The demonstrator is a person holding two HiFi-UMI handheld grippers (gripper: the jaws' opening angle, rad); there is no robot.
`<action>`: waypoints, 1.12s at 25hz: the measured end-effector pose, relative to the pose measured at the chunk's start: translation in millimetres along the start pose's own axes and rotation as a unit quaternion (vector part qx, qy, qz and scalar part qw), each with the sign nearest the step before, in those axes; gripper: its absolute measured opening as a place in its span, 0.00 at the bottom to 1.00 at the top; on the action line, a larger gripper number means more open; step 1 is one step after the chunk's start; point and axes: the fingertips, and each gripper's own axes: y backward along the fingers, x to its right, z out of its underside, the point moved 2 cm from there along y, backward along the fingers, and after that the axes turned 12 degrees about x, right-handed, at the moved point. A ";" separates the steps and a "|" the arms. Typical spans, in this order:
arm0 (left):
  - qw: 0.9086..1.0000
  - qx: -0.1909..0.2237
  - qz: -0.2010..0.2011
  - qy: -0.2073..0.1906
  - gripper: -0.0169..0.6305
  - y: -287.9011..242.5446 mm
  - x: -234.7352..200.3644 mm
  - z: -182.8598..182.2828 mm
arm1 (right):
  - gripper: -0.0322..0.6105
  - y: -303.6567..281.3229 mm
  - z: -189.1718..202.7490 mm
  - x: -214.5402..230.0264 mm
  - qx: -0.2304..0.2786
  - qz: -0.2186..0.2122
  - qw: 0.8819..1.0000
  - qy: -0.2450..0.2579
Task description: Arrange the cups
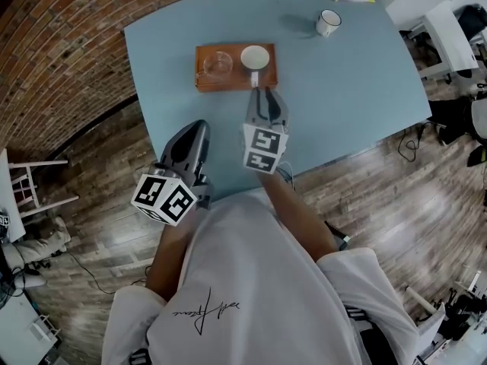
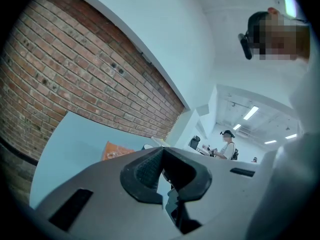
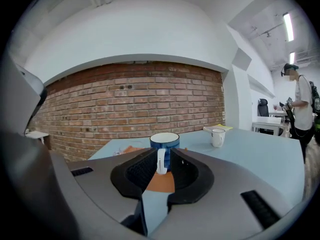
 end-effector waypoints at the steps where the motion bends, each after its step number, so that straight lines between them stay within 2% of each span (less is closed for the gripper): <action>1: 1.000 0.001 -0.001 0.000 0.04 0.7 0.6 -0.2 | 0.18 1.0 -4.0 0.4 0.004 -0.003 1.000 -0.002; 12: 1.000 0.015 -0.003 0.003 0.04 8.9 3.0 4.1 | 0.11 7.6 -30.8 -13.5 0.014 -0.085 0.996 -0.007; 22: 1.000 0.030 0.000 0.006 0.04 9.7 -3.3 -0.1 | 0.08 25.6 -60.4 -30.3 0.000 -0.178 0.983 -0.037; 25: 1.000 0.025 0.002 -0.005 0.04 7.0 -7.0 -0.3 | 0.08 30.9 -66.8 -33.3 -0.009 -0.201 0.979 -0.046; 28: 0.999 0.016 0.012 -0.033 0.04 2.8 -9.6 0.3 | 0.08 36.1 -75.5 -37.0 -0.011 -0.221 0.974 -0.050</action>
